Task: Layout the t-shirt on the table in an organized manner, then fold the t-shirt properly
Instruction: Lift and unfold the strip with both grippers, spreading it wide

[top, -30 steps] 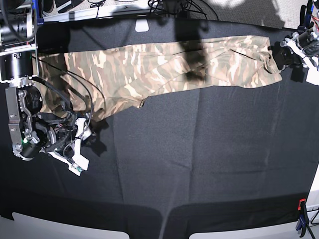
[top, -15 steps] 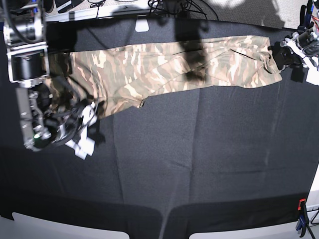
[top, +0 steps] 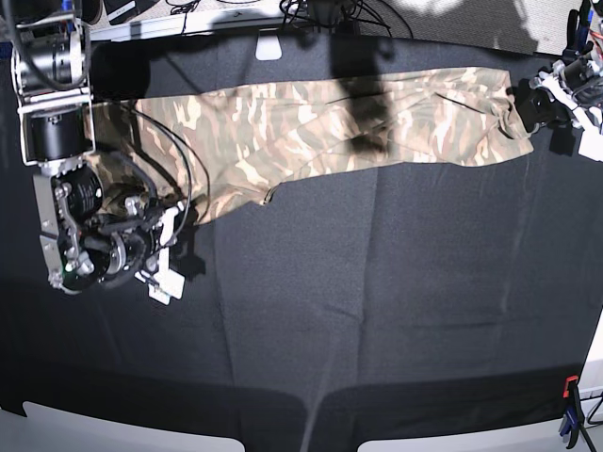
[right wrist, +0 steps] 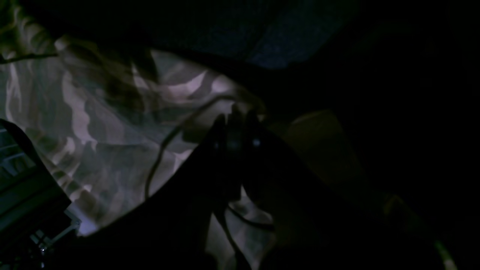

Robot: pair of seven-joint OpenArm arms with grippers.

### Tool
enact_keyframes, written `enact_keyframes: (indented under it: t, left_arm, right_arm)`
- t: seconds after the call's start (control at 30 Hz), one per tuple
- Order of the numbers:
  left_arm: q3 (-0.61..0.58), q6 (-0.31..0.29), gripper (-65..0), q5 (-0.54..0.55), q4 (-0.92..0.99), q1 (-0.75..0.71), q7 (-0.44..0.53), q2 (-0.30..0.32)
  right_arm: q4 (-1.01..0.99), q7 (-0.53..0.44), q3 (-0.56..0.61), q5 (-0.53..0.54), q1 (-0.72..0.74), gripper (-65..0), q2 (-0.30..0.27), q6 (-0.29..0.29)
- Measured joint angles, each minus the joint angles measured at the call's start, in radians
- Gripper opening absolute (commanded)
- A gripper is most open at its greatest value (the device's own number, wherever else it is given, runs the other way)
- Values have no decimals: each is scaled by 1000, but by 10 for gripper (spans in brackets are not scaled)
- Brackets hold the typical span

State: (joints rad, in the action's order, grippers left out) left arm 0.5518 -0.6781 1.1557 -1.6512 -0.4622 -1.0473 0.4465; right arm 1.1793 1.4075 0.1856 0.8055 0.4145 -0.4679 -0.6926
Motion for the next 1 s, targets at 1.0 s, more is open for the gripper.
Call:
enact_keyframes:
  t: [1.0]
  left_arm:
    - [-6,72,-650,-459,1,292,431,-1]
  right_arm:
    - [-1,-458,0,-359,220,-650,8,174]
